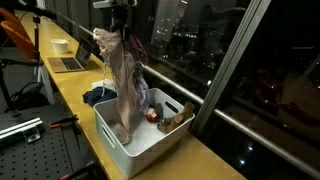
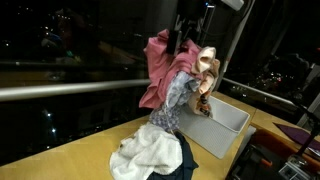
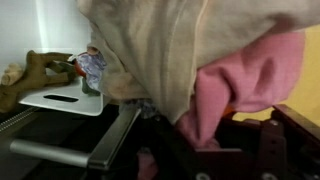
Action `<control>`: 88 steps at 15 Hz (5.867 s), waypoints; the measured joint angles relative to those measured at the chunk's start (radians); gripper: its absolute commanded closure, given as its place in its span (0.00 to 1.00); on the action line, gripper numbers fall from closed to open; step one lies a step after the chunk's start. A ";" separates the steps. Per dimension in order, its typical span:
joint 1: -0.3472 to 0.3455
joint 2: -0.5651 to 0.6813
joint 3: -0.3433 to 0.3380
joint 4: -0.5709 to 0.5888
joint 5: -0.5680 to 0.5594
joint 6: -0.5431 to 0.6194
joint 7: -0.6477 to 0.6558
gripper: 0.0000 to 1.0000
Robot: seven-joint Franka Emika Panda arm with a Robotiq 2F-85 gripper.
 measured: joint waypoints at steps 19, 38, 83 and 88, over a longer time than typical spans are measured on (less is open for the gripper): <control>0.186 0.487 -0.011 0.686 0.065 -0.189 -0.107 1.00; 0.072 0.651 0.000 0.659 0.189 -0.221 -0.160 0.75; -0.317 0.230 -0.299 -0.152 -0.101 0.447 -0.301 0.00; -0.307 0.242 -0.300 -0.153 -0.145 0.521 -0.270 0.00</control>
